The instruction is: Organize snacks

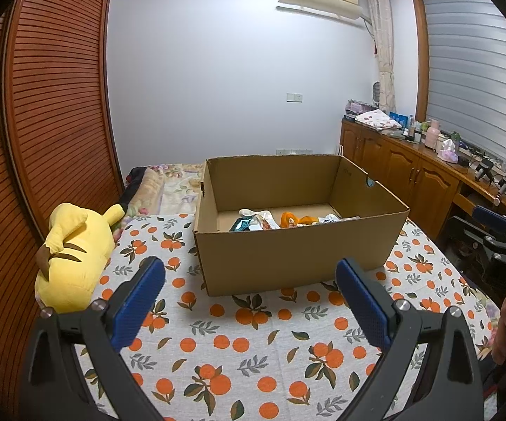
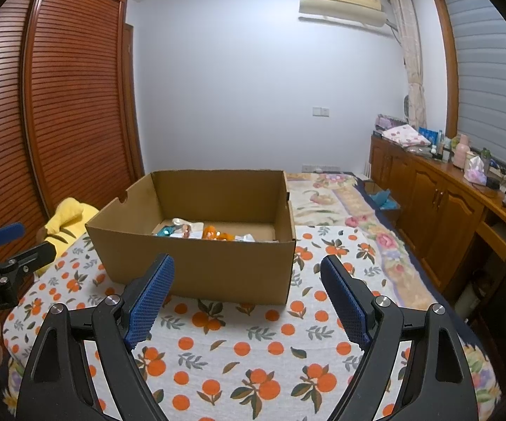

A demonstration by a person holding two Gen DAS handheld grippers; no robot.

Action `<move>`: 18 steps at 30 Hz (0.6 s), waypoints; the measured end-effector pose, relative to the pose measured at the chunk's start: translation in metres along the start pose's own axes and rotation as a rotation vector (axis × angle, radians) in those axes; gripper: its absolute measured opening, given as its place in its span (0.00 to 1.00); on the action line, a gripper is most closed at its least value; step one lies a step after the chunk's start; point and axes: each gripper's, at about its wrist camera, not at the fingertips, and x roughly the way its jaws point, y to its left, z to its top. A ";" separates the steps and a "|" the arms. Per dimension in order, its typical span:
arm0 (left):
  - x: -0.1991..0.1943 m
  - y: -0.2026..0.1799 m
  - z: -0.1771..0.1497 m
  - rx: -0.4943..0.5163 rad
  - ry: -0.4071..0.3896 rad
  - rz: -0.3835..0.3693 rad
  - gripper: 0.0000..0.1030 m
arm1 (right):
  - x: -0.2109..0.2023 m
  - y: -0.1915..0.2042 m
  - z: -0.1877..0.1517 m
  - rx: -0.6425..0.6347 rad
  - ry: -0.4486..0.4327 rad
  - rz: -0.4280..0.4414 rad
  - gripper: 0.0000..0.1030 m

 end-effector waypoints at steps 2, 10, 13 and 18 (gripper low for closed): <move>0.000 0.000 0.000 -0.001 0.001 0.002 0.96 | -0.001 -0.002 -0.001 0.004 0.000 0.001 0.85; 0.000 0.001 -0.001 -0.001 0.000 0.002 0.96 | -0.001 -0.002 -0.002 0.004 0.000 0.000 0.85; 0.000 0.001 -0.001 -0.002 0.000 0.000 0.96 | -0.001 -0.003 -0.002 0.005 0.001 0.001 0.85; 0.000 0.001 -0.002 -0.002 -0.002 0.000 0.96 | -0.001 -0.003 -0.002 0.006 0.000 0.000 0.85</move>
